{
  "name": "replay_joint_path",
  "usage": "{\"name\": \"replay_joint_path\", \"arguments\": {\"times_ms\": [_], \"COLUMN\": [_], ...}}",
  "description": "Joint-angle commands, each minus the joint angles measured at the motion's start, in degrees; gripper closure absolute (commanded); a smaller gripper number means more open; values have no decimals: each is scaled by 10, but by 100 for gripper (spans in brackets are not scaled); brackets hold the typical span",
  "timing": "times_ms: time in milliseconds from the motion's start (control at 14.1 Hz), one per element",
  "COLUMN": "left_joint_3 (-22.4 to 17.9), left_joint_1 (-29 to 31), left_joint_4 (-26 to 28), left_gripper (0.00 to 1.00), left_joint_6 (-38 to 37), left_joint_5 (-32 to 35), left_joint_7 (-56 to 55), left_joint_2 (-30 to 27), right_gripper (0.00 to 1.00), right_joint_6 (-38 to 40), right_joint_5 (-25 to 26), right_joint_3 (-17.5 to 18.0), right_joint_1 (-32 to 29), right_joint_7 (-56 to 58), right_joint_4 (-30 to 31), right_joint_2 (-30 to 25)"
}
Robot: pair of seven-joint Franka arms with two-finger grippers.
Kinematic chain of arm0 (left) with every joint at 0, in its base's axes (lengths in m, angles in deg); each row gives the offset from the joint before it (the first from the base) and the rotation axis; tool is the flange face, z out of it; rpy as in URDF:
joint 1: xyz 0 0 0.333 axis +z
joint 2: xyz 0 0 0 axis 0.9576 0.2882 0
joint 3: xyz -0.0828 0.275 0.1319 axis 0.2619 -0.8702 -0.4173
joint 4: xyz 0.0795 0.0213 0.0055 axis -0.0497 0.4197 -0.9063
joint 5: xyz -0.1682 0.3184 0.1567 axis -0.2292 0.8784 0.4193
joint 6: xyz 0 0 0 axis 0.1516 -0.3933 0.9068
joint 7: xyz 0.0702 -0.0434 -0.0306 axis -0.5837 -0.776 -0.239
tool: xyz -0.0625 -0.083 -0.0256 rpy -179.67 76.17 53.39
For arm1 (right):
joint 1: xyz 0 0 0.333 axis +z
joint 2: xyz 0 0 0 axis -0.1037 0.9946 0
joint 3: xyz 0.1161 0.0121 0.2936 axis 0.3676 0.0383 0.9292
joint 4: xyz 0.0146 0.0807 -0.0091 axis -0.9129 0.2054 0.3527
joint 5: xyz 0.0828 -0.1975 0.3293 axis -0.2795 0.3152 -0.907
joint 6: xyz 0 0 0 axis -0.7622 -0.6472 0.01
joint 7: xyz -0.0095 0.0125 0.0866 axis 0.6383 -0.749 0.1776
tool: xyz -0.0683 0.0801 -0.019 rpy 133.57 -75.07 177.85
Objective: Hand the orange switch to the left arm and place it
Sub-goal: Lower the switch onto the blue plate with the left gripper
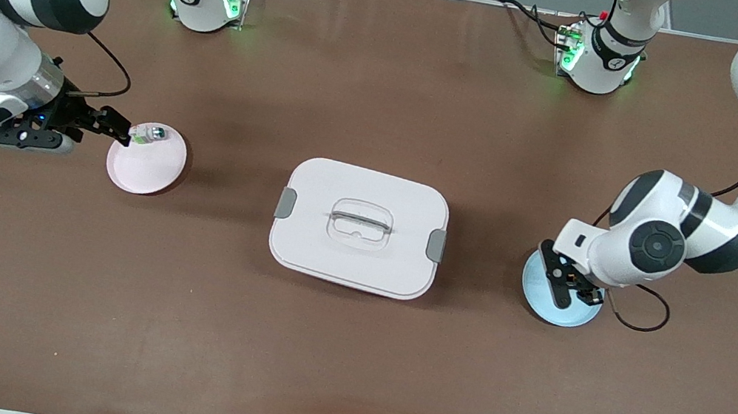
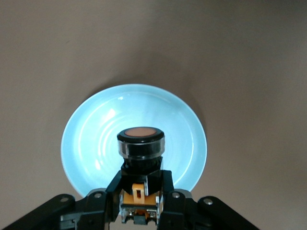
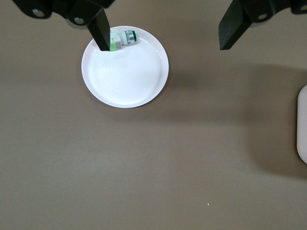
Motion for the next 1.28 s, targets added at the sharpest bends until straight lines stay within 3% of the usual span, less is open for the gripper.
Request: {"name": "replay_joint_path", "arguments": {"times_ms": [0, 285, 783, 1068, 1210], "left_joint_3": [3, 3, -1, -3, -3], "left_joint_1": [14, 44, 52, 55, 55], "left_joint_4": [37, 62, 64, 62, 63], "left_gripper": [100, 100, 100, 100, 100], "left_joint_6": [43, 82, 132, 132, 126], "left_joint_5": [15, 34, 101, 103, 103], "left_joint_7": [53, 159, 160, 158, 159], "left_joint_2": [-4, -5, 40, 49, 44], "right_gripper": [0, 0, 0, 0, 0], "right_joint_6": [-5, -1, 4, 96, 110], "right_joint_5": [12, 12, 15, 23, 23], "right_joint_3": [9, 8, 10, 11, 13], "right_joint_1": [-15, -29, -40, -41, -37], "right_joint_7": [15, 41, 35, 35, 34], "right_joint_4": [13, 10, -6, -115, -129], "right_joint_2": [-20, -21, -22, -8, -8]}}
